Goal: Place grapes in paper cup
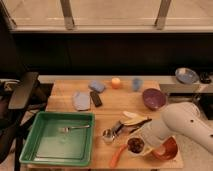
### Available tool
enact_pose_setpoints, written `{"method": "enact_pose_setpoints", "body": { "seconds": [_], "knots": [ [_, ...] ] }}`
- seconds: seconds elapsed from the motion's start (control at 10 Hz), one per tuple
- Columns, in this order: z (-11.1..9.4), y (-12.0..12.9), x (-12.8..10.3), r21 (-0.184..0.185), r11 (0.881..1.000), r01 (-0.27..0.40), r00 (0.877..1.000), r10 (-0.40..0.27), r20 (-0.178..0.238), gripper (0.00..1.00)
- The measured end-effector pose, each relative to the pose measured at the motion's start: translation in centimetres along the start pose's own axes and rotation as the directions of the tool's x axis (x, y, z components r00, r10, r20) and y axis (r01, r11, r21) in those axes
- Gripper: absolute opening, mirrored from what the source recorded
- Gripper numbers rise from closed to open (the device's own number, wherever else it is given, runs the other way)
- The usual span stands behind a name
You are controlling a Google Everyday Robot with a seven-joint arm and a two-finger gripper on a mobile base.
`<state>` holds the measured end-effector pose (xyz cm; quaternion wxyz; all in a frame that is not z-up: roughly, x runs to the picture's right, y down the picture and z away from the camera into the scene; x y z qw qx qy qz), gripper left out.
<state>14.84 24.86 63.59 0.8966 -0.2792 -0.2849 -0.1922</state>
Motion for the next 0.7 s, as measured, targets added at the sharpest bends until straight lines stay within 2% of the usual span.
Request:
{"method": "enact_pose_setpoints", "body": {
  "seconds": [0.3,0.5,0.7],
  "knots": [
    [-0.5,-0.3,0.2,0.008,1.000,0.005,1.000,-0.005,-0.016,0.80],
    [-2.7,-1.3,0.4,0.033,0.999,0.008,0.998,-0.006,-0.068,0.80],
    [-4.5,-3.6,1.6,0.056,0.998,0.002,0.993,0.005,-0.114,0.80]
  ]
}}
